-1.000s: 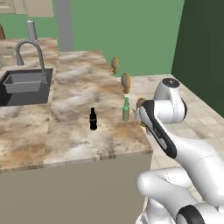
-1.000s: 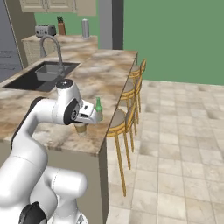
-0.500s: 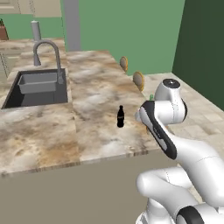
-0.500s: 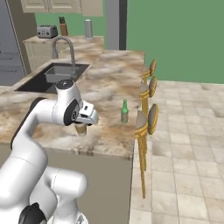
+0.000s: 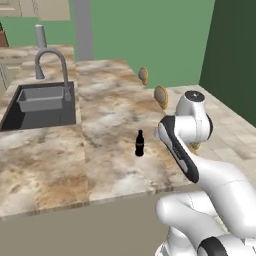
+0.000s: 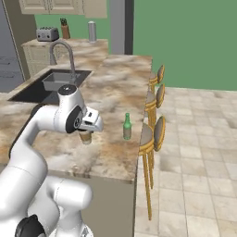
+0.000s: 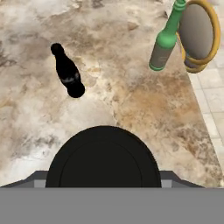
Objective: Move the drinks to the dining counter.
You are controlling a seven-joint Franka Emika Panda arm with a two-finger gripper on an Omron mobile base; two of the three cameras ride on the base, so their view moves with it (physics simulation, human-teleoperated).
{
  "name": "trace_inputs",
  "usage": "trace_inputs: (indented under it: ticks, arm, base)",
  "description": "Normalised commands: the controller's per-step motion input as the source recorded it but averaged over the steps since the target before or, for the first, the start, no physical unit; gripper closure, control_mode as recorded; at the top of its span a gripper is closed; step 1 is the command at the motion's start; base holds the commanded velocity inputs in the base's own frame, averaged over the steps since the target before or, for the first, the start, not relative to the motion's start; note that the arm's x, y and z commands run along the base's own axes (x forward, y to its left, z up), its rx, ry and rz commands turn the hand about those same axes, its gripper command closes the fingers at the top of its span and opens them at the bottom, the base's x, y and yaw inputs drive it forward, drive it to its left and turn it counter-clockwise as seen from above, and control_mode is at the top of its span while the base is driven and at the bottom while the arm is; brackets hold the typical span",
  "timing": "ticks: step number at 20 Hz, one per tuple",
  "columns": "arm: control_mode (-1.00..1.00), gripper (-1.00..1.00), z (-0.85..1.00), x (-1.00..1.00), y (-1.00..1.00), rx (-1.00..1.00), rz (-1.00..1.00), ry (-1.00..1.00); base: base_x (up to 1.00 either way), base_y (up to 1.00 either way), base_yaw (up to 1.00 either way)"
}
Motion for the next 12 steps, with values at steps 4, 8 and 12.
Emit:
trace_inputs:
  ticks: [4,8,12]
  arm:
    - [1.00,1.00,0.00,0.00,0.00,0.00,0.00,0.00]
    - [1.00,1.00,0.00,0.00,0.00,0.00,0.00,0.00]
    - [-1.00,1.00,-0.51,0.04,-0.10,0.02,0.00,0.00]
  base:
    - [0.30,-0.67,0.00]
    - [0.15,-0.53,0.00]
    - [0.00,0.00,0.00]
